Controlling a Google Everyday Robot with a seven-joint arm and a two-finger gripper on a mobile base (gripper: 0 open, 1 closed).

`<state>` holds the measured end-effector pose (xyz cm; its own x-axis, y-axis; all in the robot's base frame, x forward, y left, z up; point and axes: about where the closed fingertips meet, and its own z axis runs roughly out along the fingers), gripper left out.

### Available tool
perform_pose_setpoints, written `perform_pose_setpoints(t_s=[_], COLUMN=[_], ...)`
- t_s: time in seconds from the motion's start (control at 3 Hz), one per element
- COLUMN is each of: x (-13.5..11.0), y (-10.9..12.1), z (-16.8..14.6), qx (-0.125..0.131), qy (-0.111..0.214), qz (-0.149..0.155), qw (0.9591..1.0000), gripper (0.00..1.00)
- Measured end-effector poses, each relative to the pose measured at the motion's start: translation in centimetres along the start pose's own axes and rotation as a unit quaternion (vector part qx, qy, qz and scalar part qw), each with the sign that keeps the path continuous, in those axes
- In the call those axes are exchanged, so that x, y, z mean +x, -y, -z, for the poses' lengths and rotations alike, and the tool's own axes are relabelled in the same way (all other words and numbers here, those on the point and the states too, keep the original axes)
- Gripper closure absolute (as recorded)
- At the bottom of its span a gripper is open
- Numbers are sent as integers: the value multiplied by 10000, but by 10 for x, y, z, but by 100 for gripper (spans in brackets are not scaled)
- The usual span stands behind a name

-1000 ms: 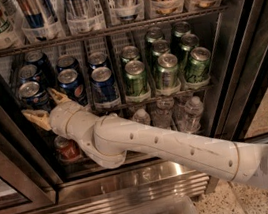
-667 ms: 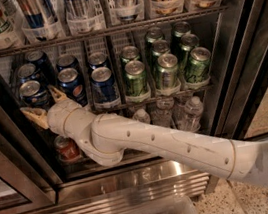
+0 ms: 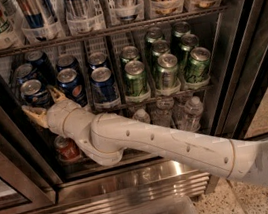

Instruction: Pick pepsi can from middle shelf of fridge

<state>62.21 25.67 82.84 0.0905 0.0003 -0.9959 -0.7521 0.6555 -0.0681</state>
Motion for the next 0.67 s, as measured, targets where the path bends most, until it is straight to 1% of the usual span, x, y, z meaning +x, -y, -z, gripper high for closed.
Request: perform_pose_setpoints(t_s=[0.67], x=[0], y=[0], z=[0], qx=[0], qy=[0], qz=[0], qw=[10000], gripper=[99])
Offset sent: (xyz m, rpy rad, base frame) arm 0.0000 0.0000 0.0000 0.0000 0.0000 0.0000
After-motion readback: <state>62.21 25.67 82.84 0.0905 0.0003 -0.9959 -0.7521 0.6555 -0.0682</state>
